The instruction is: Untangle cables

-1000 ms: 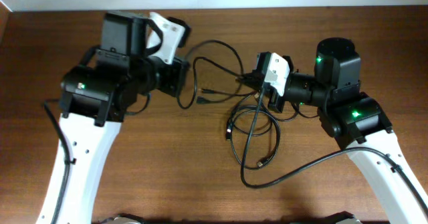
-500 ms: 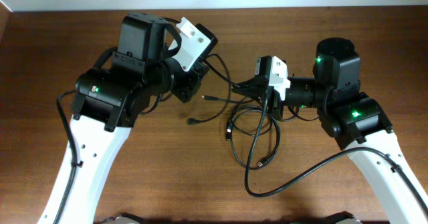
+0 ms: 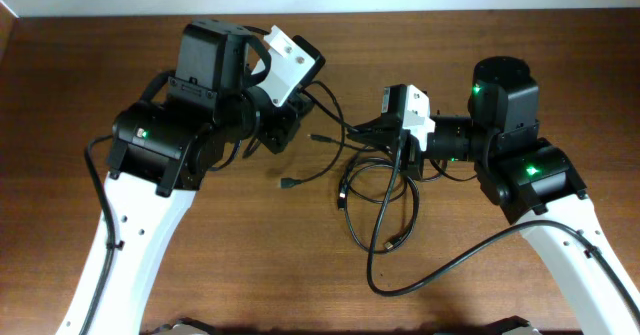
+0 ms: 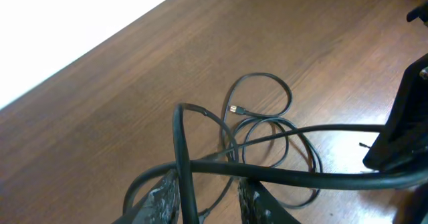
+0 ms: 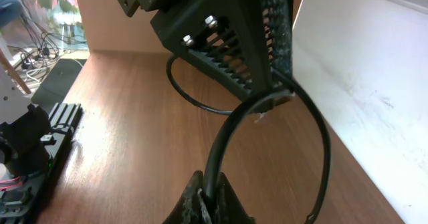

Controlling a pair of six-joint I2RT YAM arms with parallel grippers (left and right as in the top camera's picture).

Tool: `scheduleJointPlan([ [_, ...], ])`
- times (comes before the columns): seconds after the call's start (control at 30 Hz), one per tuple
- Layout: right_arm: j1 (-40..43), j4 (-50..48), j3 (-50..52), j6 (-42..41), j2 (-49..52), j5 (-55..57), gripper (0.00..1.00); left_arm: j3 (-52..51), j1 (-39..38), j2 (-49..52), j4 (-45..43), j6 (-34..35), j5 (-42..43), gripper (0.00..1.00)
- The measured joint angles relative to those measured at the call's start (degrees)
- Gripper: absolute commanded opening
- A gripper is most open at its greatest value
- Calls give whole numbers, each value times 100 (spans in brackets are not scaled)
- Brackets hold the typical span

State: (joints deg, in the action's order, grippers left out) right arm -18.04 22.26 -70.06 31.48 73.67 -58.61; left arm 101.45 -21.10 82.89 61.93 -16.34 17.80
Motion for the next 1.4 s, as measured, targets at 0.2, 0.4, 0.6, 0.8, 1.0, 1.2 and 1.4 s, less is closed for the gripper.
scheduleJointPlan([
  [0.2,0,-2,0,2,0,-68,4,-2,0,0,-328,-568,-2,33],
  [0.4,0,0,0,0,0,-179,4,-2,0,50,-354,-1222,-2,37],
  [0.6,0,0,0,-2,0,-199,4,-4,0,330,-411,-1523,15,33],
  [0.8,0,0,-2,2,0,-199,4,-9,0,376,-658,-2076,15,35],
  [1.0,0,31,-2,-2,0,-199,4,-9,0,380,-1169,-2267,125,17],
  [1.2,0,90,-2,0,0,-219,4,-9,0,380,-1187,-2334,1021,15],
  [1.4,0,157,0,0,-11,83,4,-9,0,380,-789,-2114,1947,5],
])
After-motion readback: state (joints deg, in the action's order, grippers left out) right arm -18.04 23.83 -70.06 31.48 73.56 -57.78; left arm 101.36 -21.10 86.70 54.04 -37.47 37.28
